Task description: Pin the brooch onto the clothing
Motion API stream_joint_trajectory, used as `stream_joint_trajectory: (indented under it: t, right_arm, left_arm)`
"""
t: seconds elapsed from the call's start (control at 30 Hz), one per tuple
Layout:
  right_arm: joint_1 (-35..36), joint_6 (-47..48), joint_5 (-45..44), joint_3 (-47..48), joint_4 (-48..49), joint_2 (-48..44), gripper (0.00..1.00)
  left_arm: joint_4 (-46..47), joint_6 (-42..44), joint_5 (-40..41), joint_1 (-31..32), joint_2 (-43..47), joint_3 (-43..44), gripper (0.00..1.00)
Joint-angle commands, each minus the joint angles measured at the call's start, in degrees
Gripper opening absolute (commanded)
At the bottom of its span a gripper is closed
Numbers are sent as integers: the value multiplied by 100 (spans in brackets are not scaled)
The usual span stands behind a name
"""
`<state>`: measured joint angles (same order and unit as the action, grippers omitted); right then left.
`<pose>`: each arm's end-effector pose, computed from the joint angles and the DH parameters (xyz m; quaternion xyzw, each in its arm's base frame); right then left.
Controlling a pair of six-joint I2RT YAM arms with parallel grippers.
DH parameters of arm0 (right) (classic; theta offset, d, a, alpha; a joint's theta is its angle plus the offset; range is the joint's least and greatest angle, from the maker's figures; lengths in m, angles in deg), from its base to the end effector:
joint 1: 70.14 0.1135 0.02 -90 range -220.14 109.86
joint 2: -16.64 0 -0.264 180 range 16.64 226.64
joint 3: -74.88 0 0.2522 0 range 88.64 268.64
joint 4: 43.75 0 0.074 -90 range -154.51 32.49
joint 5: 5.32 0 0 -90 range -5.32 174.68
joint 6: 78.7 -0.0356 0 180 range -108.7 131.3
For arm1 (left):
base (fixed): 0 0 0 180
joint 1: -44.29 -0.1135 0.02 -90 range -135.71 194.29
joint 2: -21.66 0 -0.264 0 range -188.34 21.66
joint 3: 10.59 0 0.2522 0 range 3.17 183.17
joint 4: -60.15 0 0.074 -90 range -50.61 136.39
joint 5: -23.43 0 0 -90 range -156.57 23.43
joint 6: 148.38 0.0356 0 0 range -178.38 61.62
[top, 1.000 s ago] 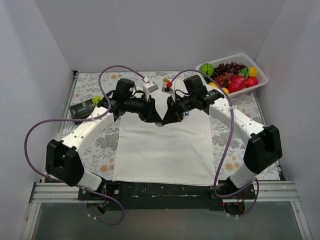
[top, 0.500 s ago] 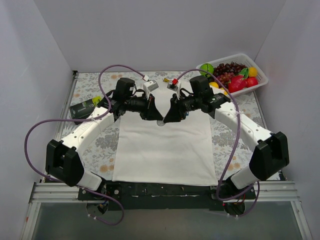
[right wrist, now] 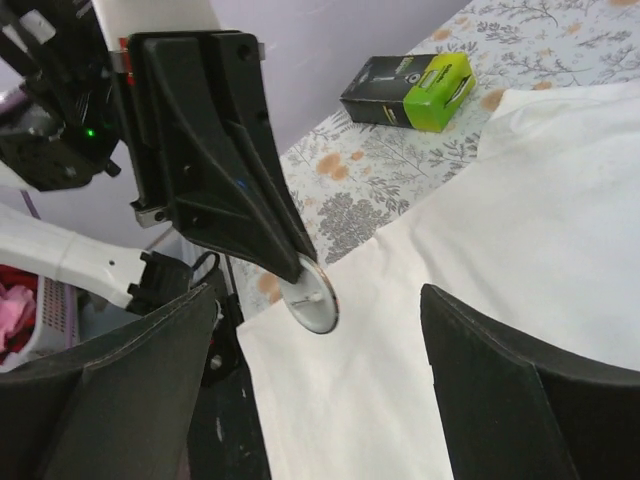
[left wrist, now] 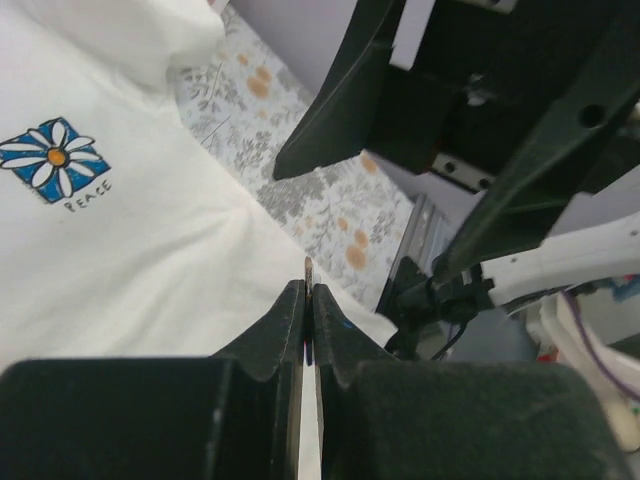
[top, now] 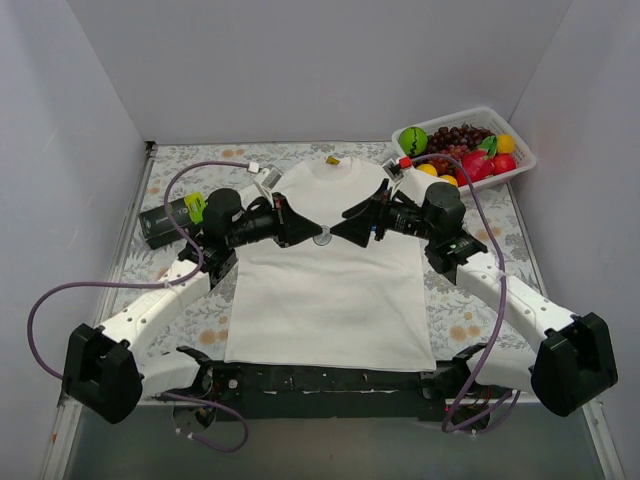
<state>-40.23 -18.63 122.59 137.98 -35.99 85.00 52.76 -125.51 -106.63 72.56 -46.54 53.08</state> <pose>0.2281 0.1565 0.3402 -0.2345 0.6541 0.5355 0.4801 0.2291 -0.1492 0.3178 -0.0393 0.7599 -0.6167 0.2015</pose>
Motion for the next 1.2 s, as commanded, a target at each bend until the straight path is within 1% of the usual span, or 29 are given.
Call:
stream_joint_trajectory:
  t: [0.0, 0.1, 0.13, 0.2, 0.23, 0.27, 0.33, 0.57, 0.7, 0.8, 0.9, 0.93, 0.97, 1.0, 1.07, 1.1, 1.13, 1.17]
  right_arm:
    - [-20, -1119, -30, -293, 1626, 55, 87]
    - [-20, -1383, 93, -346, 1969, 151, 80]
    - [-20, -1453, 128, -364, 2075, 186, 75]
    - [-20, -1621, 295, -312, 2313, 300, 68]
    - [-12, -1656, 357, -268, 2313, 397, 61]
    - [-12, -1700, 470, -232, 2365, 450, 59]
    - [6, -1753, 533, -179, 2392, 547, 57]
    - [50, -1841, 630, -258, 2577, 573, 56]
    - [94, -1928, 630, -250, 2699, 617, 51]
    - [181, -1999, 621, -188, 2805, 740, 42]
    - [252, -2052, 621, -118, 2840, 881, 21]
    - [261, -2060, 612, -100, 2849, 925, 5]
    - [261, -2087, 604, -92, 2840, 942, 1]
    - [261, -2087, 586, -91, 2832, 943, 1]
    - [261, -1973, 586, -65, 2596, 908, 1]
    - [261, -1720, 568, 5, 2412, 881, 1]
    - [261, -1596, 560, 31, 2253, 820, 1]
    - [261, -1429, 577, 58, 2121, 793, 1]
  left_arm:
    - [2356, -1599, 646, 20, 562, -771, 0]
    - [2614, -1768, 928, 21, 773, -1035, 0]
    - [2641, -1777, 955, 29, 808, -1106, 0]
    - [2667, -1786, 1052, 29, 896, -1132, 0]
    - [2659, -1768, 1061, 21, 914, -1124, 0]
    - [2633, -1742, 1096, 29, 932, -1115, 0]
    - [2659, -1750, 1070, 29, 932, -1115, 0]
    - [2729, -1821, 930, 29, 783, -1054, 0]
    - [2791, -1874, 762, 29, 607, -983, 0]
    - [2799, -1882, 718, 29, 571, -974, 0]
    - [2817, -1900, 701, 29, 580, -983, 0]
    - [2800, -1900, 692, 29, 580, -975, 0]
    - [2765, -1830, 683, 29, 580, -957, 0]
    - [2651, -1795, 666, 29, 589, -931, 0]
    - [2536, -1611, 578, 29, 580, -869, 8]
    - [2318, -1514, 560, 29, 572, -834, 13]
    - [2185, -1426, 551, 29, 571, -782, 25]
    - [2036, -1312, 560, 38, 563, -651, 32]
